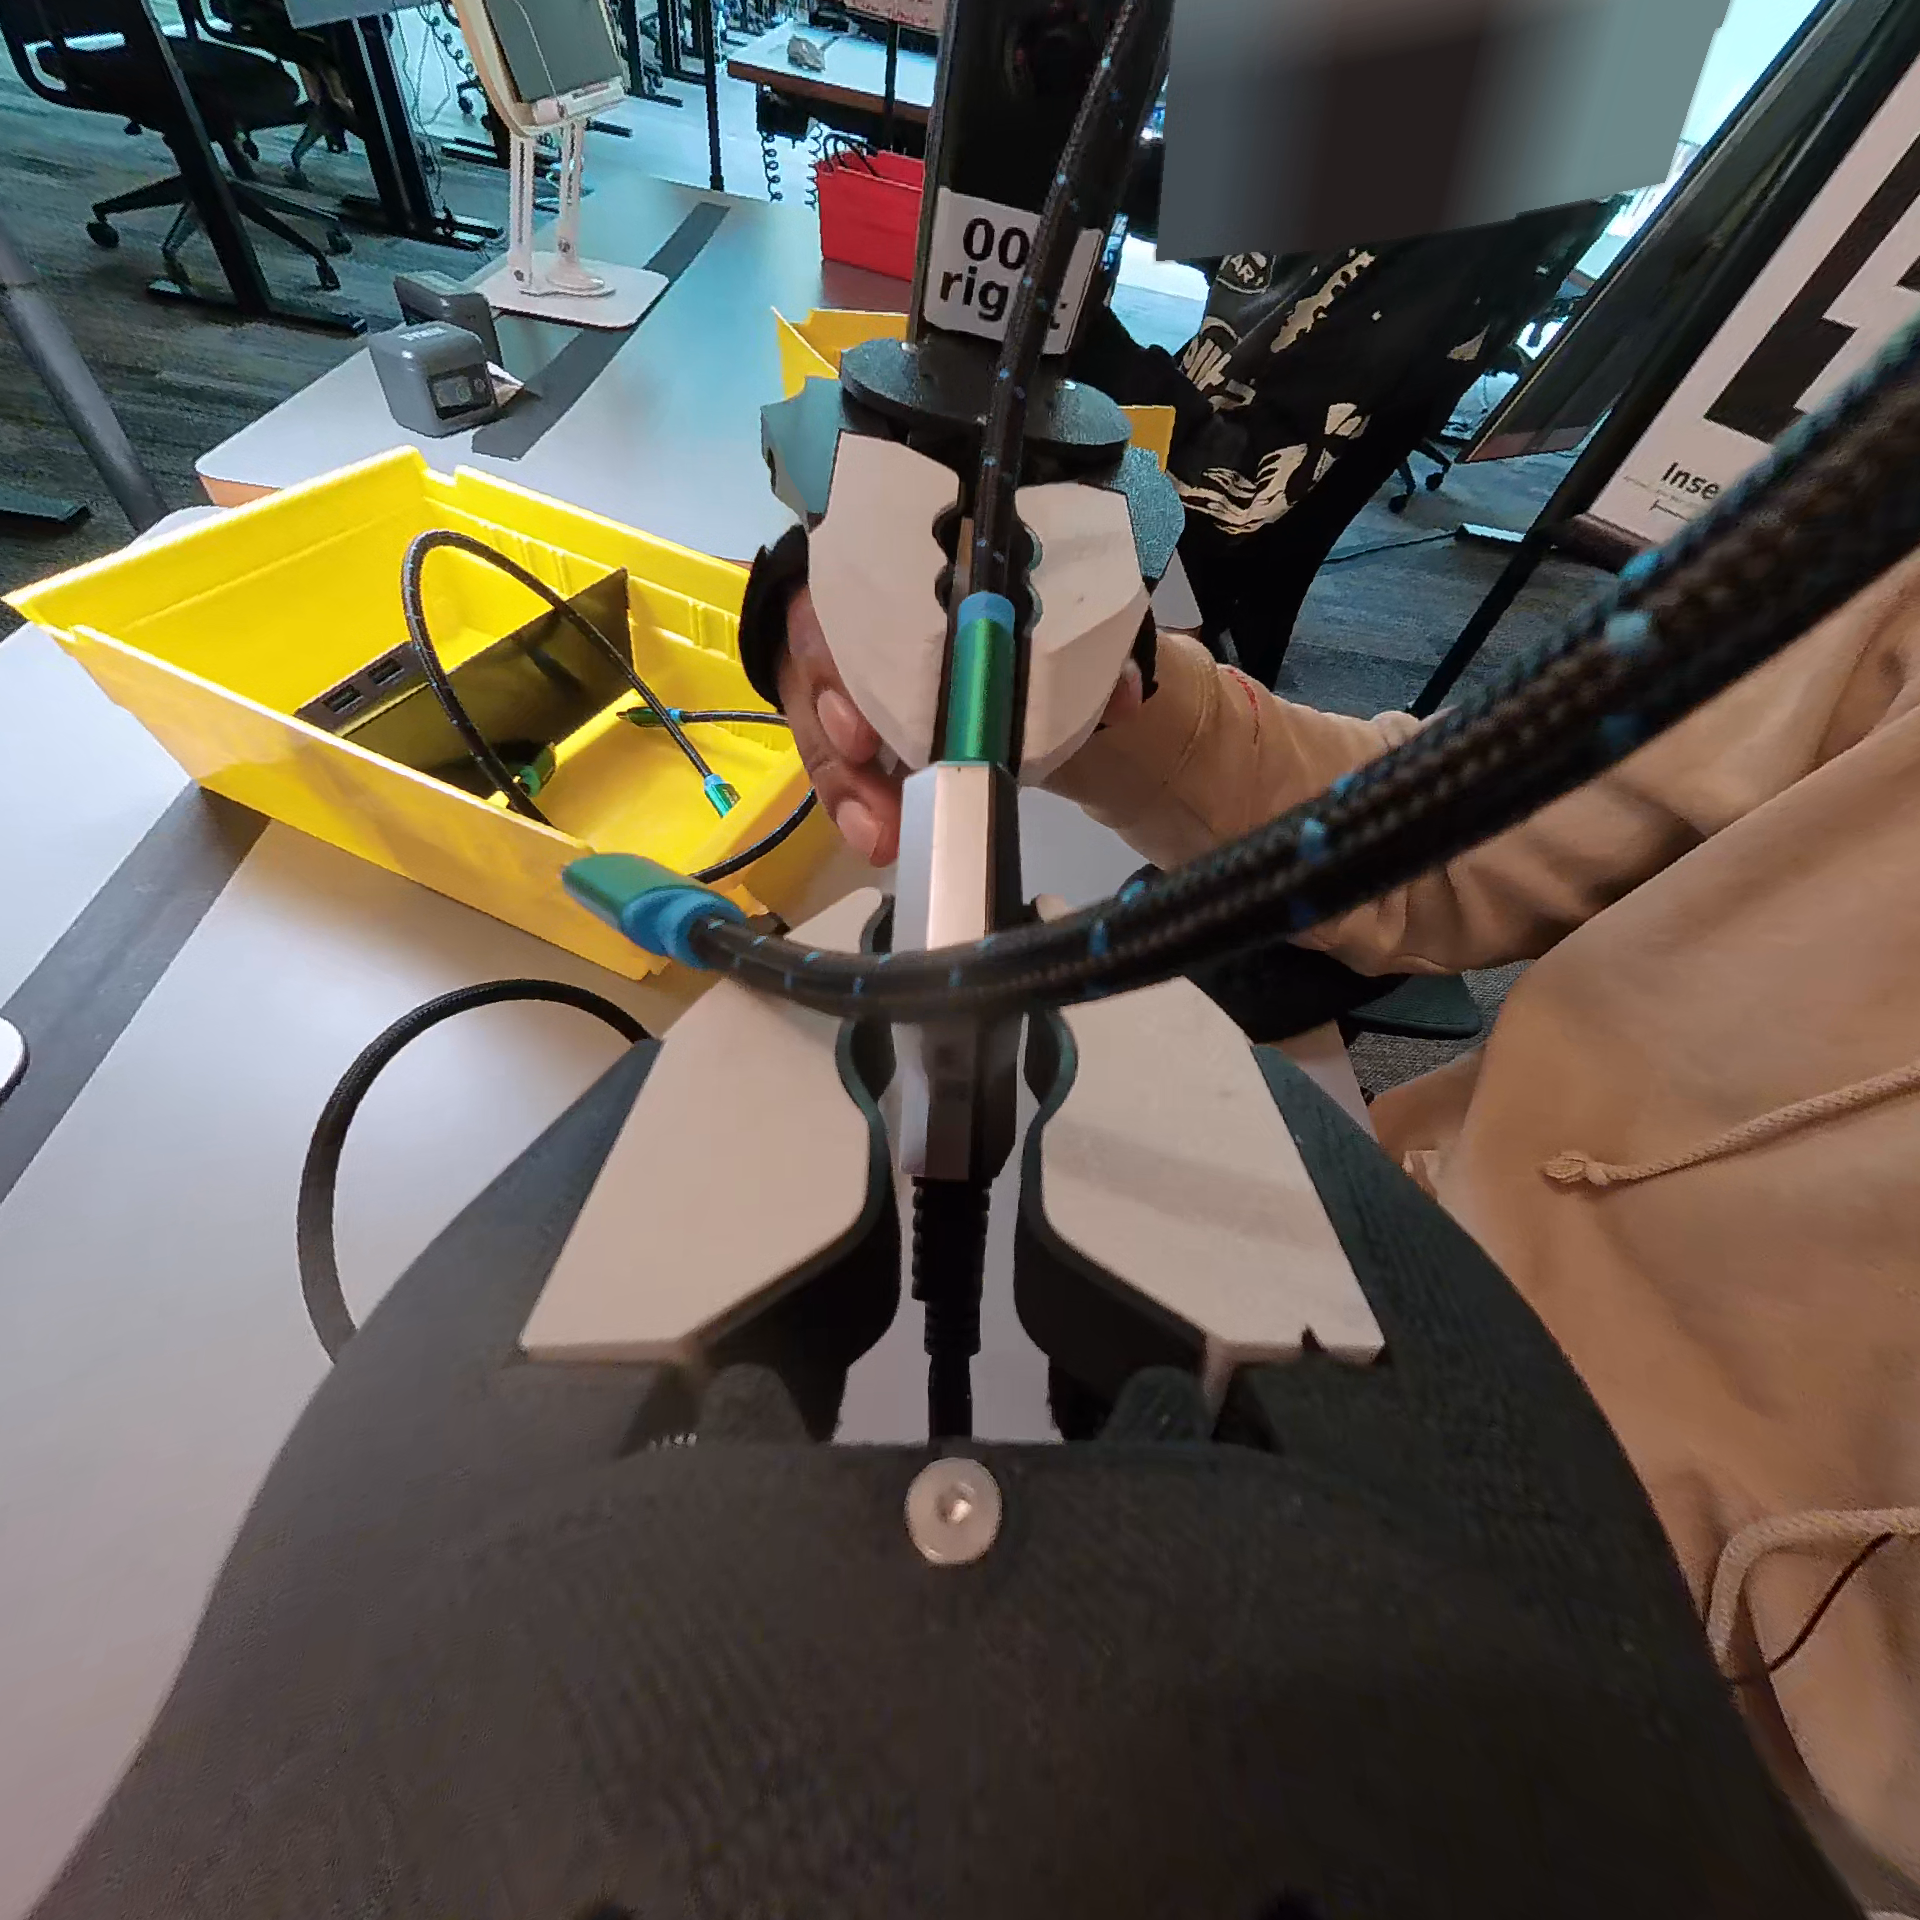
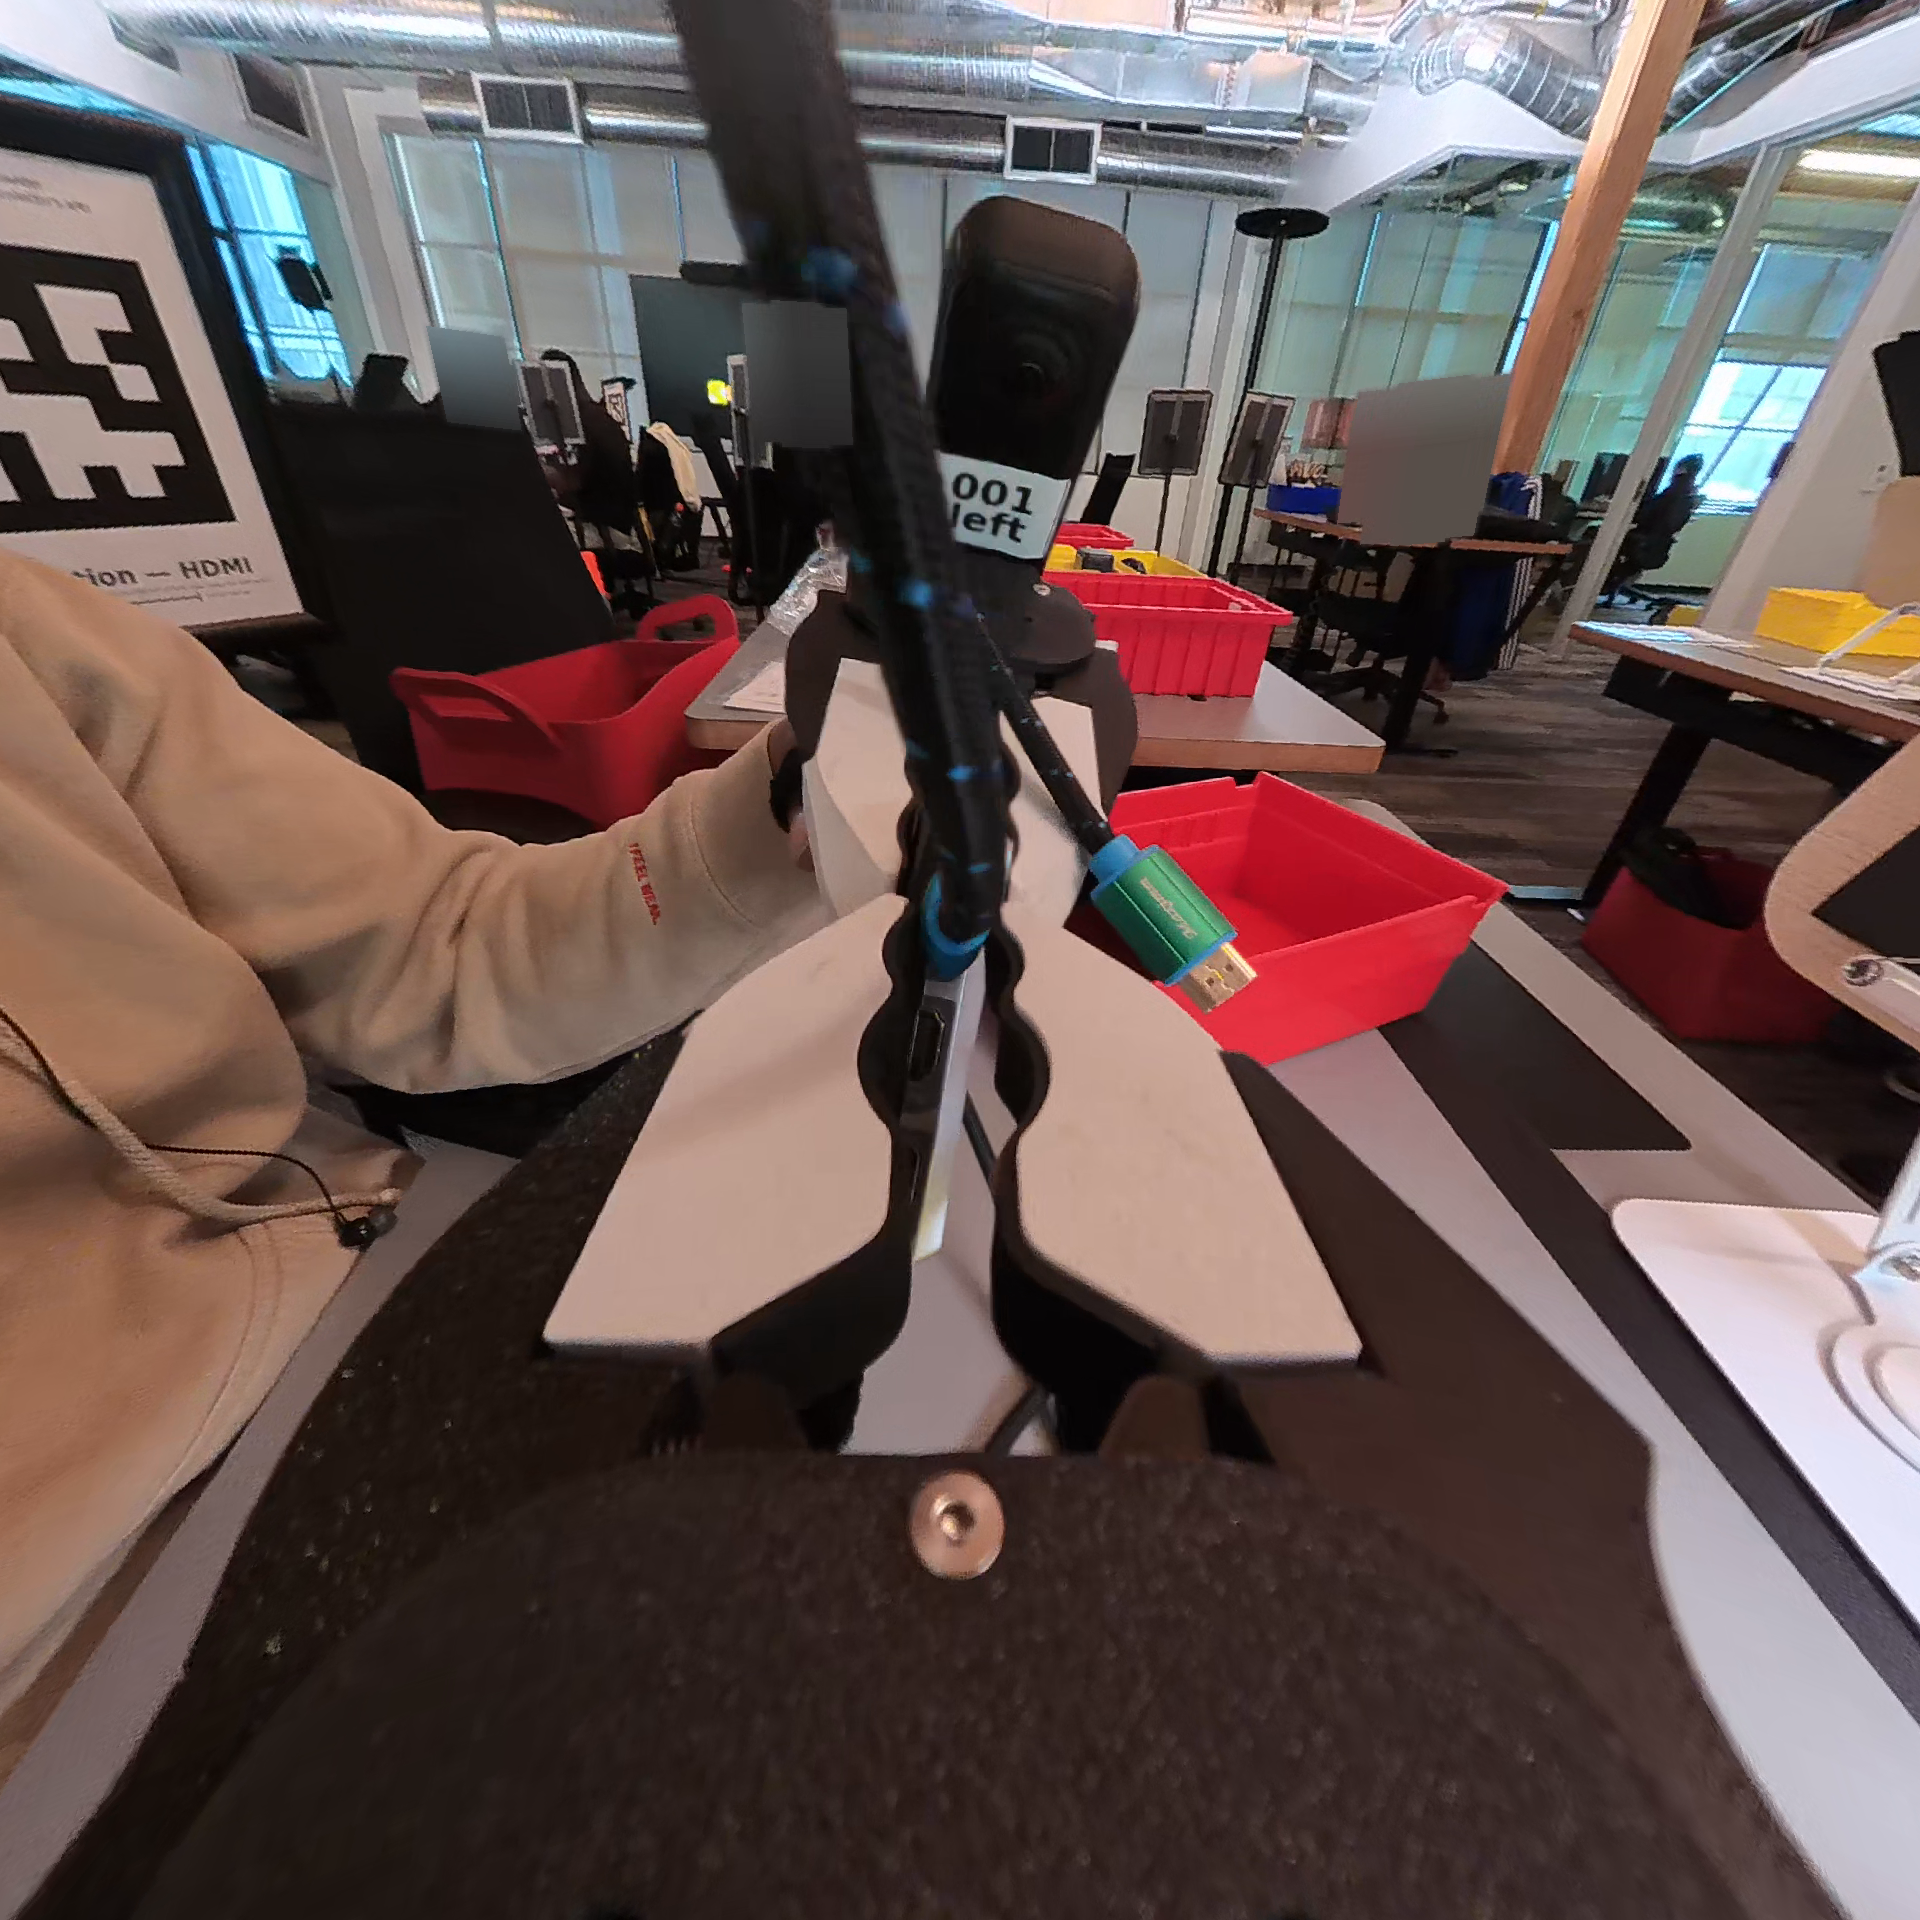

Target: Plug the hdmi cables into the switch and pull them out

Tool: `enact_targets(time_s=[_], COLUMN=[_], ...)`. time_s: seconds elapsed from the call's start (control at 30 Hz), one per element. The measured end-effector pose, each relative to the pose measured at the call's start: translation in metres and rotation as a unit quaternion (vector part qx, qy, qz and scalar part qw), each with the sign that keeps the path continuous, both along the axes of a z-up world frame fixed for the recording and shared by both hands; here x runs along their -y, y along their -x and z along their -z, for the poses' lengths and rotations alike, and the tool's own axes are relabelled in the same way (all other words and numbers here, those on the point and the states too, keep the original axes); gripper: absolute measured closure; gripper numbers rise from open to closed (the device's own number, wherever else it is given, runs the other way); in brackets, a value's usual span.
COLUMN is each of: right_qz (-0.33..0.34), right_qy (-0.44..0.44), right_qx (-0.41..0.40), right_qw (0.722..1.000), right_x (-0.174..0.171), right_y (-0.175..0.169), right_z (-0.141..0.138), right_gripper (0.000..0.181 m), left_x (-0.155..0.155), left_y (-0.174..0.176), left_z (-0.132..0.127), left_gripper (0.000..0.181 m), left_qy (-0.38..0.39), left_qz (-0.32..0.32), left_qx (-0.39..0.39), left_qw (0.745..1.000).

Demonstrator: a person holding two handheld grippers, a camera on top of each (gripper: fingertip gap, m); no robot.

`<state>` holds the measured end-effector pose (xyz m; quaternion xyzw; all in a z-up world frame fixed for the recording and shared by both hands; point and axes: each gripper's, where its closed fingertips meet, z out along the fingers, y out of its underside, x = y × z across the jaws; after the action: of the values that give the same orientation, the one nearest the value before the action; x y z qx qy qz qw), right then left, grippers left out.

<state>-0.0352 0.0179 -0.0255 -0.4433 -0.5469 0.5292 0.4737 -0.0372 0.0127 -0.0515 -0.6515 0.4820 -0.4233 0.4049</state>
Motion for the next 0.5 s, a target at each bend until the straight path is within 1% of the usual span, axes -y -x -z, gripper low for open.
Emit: enact_targets(time_s=[0.13, 0.2, 0.23, 0.27, 0.33, 0.37, 0.4, 0.47, 0.5], right_qz=[-0.005, -0.009, -0.014, -0.003, 0.089, 0.144, 0.193, 0.286, 0.313], right_qy=[-0.012, -0.009, 0.014, 0.025, -0.007, -0.016, -0.023, -0.029, -0.029], right_qx=[-0.015, -0.035, -0.092, -0.126, -0.122, -0.112, -0.096, -0.037, -0.011], right_qw=[1.000, 0.999, 0.996, 0.992, 0.988, 0.983, 0.976, 0.957, 0.949], right_x=[0.001, -0.002, -0.008, -0.018, -0.042, -0.054, -0.066, -0.089, -0.095], right_y=[0.000, -0.009, -0.029, -0.055, -0.101, -0.122, -0.140, -0.168, -0.177], right_z=[-0.004, -0.009, -0.028, -0.042, -0.051, -0.054, -0.053, -0.042, -0.035], right_gripper=[0.170, 0.170, 0.170, 0.171, 0.170, 0.170, 0.170, 0.170, 0.170], left_x=[0.000, -0.004, -0.011, -0.017, -0.024, -0.027, -0.028, -0.031, -0.033], left_y=[0.001, 0.006, 0.019, 0.037, 0.069, 0.077, 0.081, 0.077, 0.073], left_z=[-0.008, -0.013, -0.017, -0.022, -0.030, -0.034, -0.035, -0.032, -0.028], left_gripper=[0.160, 0.159, 0.159, 0.159, 0.160, 0.160, 0.160, 0.160, 0.160], left_qy=[-0.008, -0.006, -0.005, -0.004, -0.006, -0.008, -0.009, -0.004, 0.000], left_qz=[0.005, -0.003, -0.024, -0.044, -0.073, -0.084, -0.088, -0.095, -0.095], left_qx=[0.027, 0.039, 0.052, 0.068, 0.093, 0.102, 0.105, 0.102, 0.097], left_qw=[1.000, 0.999, 0.998, 0.997, 0.993, 0.991, 0.990, 0.990, 0.991])
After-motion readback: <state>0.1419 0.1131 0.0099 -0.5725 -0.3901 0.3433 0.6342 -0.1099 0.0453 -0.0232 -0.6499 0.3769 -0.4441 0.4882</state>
